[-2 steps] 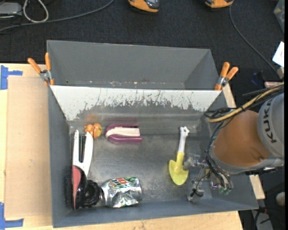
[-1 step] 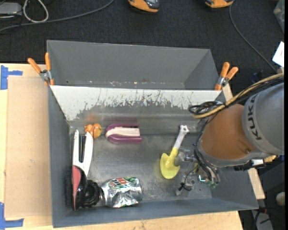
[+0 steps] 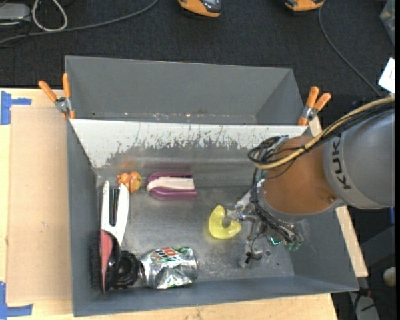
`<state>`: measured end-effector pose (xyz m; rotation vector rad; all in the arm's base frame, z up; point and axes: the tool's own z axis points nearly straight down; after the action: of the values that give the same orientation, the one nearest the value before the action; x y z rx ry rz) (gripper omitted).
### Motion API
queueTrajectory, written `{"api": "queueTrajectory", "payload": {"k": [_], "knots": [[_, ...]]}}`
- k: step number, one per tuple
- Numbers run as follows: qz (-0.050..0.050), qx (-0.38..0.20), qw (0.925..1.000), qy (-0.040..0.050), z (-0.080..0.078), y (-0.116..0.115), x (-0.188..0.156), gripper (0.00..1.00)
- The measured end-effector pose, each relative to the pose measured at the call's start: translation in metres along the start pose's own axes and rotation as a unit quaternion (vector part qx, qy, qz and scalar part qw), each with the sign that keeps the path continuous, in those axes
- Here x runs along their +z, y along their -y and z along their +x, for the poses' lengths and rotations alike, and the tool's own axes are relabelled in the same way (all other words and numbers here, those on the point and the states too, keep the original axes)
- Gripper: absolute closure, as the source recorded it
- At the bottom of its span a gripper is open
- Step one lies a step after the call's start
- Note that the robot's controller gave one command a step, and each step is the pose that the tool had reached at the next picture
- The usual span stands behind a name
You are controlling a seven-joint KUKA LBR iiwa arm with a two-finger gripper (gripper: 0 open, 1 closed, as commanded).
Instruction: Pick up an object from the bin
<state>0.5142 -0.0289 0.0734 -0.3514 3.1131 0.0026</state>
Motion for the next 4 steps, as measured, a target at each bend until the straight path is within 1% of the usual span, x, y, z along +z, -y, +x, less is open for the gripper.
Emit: {"api": "queueTrajectory", "payload": {"k": [1,2,3,4], "knots": [[0.0,-0.033,0.9995,0.0003,-0.012,-0.012,0.0,0.0],[0.0,-0.123,0.9924,-0.0003,-0.004,-0.024,0.001,0.0],[-0.001,-0.188,0.9822,0.0004,-0.001,-0.031,0.001,0.0],[-0.001,0.005,1.0,0.0001,0.003,-0.041,0.002,1.0]]}}
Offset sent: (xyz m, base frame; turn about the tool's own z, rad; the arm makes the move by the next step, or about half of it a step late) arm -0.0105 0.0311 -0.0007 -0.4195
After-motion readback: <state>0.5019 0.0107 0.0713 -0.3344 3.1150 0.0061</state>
